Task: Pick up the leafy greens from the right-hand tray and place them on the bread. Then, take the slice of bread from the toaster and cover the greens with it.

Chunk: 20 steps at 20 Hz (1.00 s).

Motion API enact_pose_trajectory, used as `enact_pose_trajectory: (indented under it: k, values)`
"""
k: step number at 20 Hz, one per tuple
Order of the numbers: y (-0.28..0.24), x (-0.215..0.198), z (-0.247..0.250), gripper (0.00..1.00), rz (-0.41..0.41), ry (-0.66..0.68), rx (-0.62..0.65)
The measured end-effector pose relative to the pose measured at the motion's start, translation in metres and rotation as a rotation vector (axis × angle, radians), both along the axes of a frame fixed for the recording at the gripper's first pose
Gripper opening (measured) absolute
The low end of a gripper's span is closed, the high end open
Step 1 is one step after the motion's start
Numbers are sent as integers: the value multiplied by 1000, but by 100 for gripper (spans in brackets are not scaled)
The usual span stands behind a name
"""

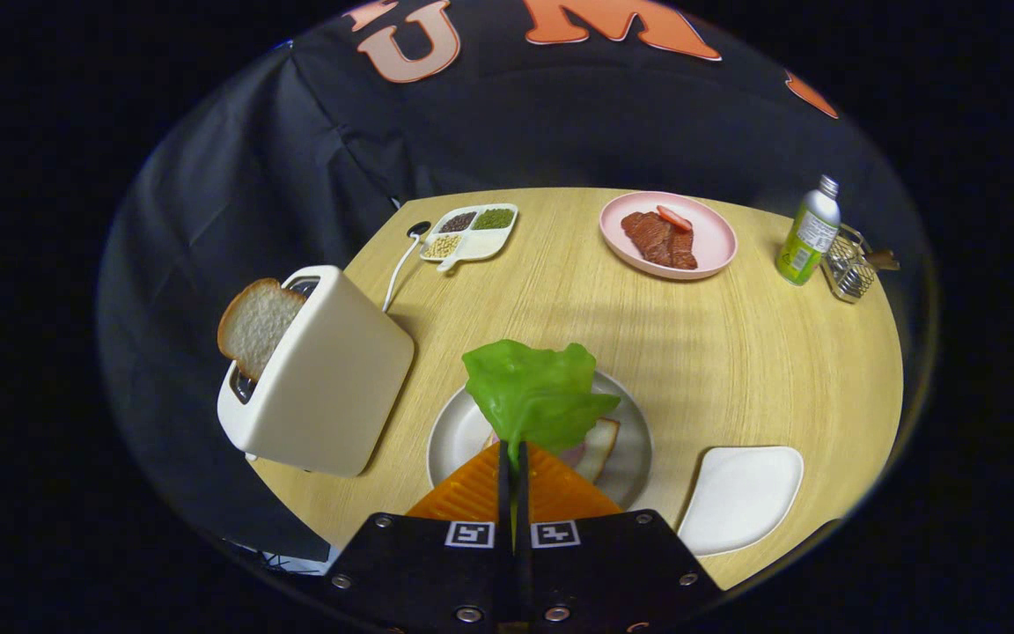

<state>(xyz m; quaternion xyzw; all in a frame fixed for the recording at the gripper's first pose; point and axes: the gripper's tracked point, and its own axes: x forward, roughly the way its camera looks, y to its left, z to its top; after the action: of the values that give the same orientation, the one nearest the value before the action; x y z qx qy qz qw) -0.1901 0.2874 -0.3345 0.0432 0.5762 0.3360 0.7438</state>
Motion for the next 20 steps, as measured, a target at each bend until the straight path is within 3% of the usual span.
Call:
enact_pose_trajectory:
  k: [4,10,14,17,20]
  values:
    - [4,-20,-24,2,74,41,-53]
    - [-9,-18,-54,6,175,-59,-175]
    - [-10,-10,-56,18,198,-111,-176]
    - [-6,-6,-43,36,191,-129,-161]
    - [-1,7,-17,38,155,-170,-138]
